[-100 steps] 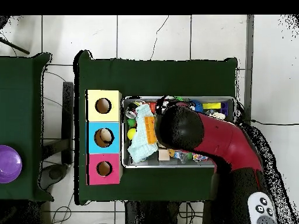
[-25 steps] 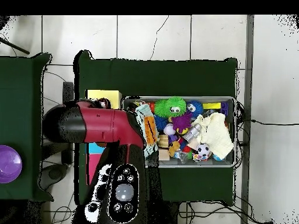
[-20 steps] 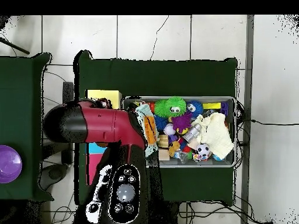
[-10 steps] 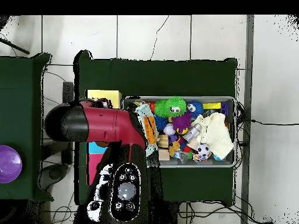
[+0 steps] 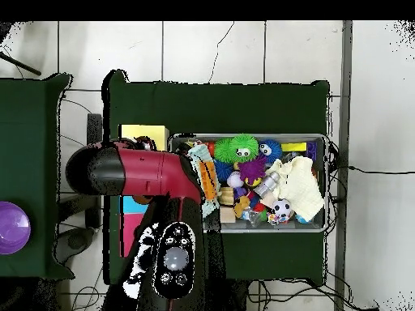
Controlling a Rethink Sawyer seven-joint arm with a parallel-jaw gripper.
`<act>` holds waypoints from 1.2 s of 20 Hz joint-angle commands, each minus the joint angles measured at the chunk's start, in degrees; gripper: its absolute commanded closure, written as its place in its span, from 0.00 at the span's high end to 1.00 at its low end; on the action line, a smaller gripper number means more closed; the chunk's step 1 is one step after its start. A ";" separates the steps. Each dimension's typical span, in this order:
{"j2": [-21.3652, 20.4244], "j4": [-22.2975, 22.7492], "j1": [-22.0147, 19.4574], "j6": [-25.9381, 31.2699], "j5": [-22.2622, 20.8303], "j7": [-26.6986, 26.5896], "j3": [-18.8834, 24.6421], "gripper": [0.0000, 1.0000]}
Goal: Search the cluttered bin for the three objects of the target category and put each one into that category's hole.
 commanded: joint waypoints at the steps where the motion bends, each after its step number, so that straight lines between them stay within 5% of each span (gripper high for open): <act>1: 3.19 1.17 -1.20 -1.63 2.59 13.51 3.52 0.00; 24: 5.04 2.31 -2.04 -4.52 2.67 11.95 5.14 0.00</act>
